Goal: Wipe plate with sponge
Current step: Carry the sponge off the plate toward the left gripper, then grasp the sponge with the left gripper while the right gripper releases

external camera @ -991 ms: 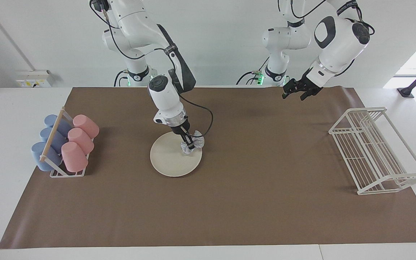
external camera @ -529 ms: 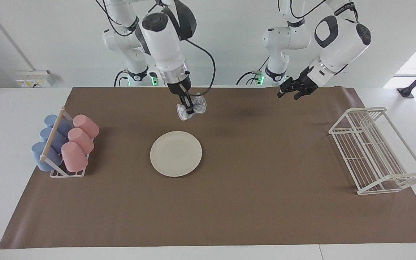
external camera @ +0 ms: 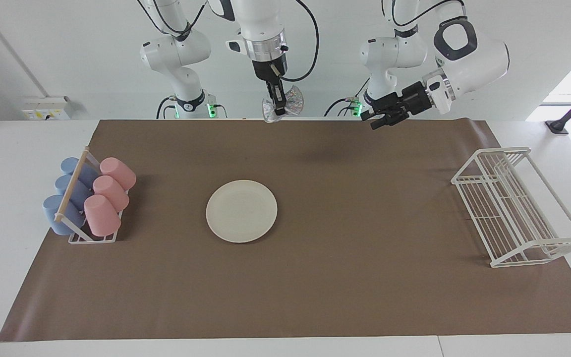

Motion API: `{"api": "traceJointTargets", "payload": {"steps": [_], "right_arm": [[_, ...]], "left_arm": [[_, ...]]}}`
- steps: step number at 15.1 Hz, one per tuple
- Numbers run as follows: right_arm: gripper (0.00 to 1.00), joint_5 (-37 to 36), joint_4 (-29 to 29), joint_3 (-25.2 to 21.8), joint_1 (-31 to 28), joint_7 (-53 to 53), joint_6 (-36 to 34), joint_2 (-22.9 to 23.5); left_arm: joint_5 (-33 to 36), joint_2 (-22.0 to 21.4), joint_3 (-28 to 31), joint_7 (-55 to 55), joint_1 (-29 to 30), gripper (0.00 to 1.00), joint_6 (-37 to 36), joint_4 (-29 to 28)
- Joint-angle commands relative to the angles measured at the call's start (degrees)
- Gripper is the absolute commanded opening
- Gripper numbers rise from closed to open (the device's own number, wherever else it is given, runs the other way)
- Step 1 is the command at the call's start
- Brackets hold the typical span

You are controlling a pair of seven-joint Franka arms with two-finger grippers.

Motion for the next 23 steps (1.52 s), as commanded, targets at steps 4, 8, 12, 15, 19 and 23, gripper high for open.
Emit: {"api": "traceJointTargets", "payload": {"steps": [4,8,12,15,19,23], "right_arm": [[0.0,-1.3,-7.0,0.2,4.8,5.2,10.8,0.5],[0.0,-3.2,-7.5,0.1,7.1,8.7,14.0,1.9],[0.0,-3.4,-7.4,0.1,7.1,8.7,14.0,2.0],[0.0,-3.4,-7.4,0.1,7.1,8.7,14.0,2.0],[0.0,-3.4,-7.4,0.1,7.1,8.7,14.0,2.0],[0.0,-3.5,-7.3,0.1,7.1,8.7,13.9,2.0]], "left_arm": [[-12.6,0.0,-0.2,-1.0,-5.0,1.0,1.0,0.1],[-14.1,0.1,-0.1,-0.2,-11.6,1.0,6.7,-1.4],[-13.3,0.8,0.2,3.9,-10.4,1.0,3.7,-2.1],[-13.2,1.5,0.0,4.5,-10.2,1.0,5.1,-2.3],[-13.1,1.4,0.0,4.3,-11.9,0.89,5.9,-3.1],[-13.1,1.4,0.0,3.3,-12.2,0.33,5.2,-3.1]]}}
